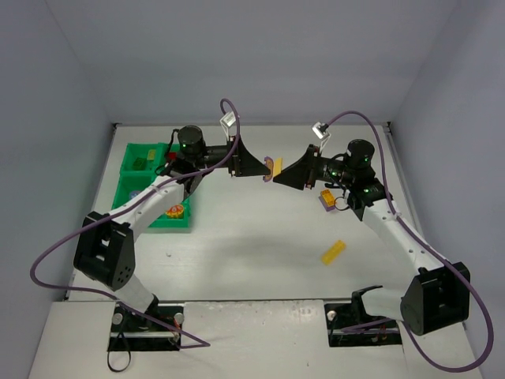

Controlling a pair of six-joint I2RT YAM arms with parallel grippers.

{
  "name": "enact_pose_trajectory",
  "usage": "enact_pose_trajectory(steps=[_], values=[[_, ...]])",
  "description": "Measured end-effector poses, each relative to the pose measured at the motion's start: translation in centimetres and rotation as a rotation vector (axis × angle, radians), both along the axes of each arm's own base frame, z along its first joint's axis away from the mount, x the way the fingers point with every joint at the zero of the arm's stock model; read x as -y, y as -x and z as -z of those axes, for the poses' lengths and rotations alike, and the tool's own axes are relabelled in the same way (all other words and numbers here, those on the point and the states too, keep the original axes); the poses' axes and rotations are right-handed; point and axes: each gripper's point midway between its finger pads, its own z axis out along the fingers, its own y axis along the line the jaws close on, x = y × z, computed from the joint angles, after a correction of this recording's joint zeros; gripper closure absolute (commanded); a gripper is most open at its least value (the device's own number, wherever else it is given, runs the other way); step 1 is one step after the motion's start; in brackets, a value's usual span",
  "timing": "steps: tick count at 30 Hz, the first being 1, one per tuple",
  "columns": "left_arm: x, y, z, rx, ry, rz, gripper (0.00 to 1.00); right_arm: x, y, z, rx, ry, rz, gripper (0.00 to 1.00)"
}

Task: Sort the legos into containers by color

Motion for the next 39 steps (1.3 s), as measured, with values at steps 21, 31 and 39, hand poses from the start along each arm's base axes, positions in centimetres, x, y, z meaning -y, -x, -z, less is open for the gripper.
enact_pose_trajectory(steps=[21,31,39], values=[[0.6,-0.4,-1.6,0.008,0.097,0.028,0.99,-0.3,0.0,-0.2,0.002,-0.002,0.004,1.00],[-0.3,-0.7,-1.1,-0.005,0.106,0.014,1.00,0.1,-0.1,-0.1,-0.003,0.001,0.008,1.00],[-5.5,-2.9,1.3,-0.068,0.067,-0.105,1.00,5.0,-2.3,-1.1,0.046,-0.004,0.130,1.00]])
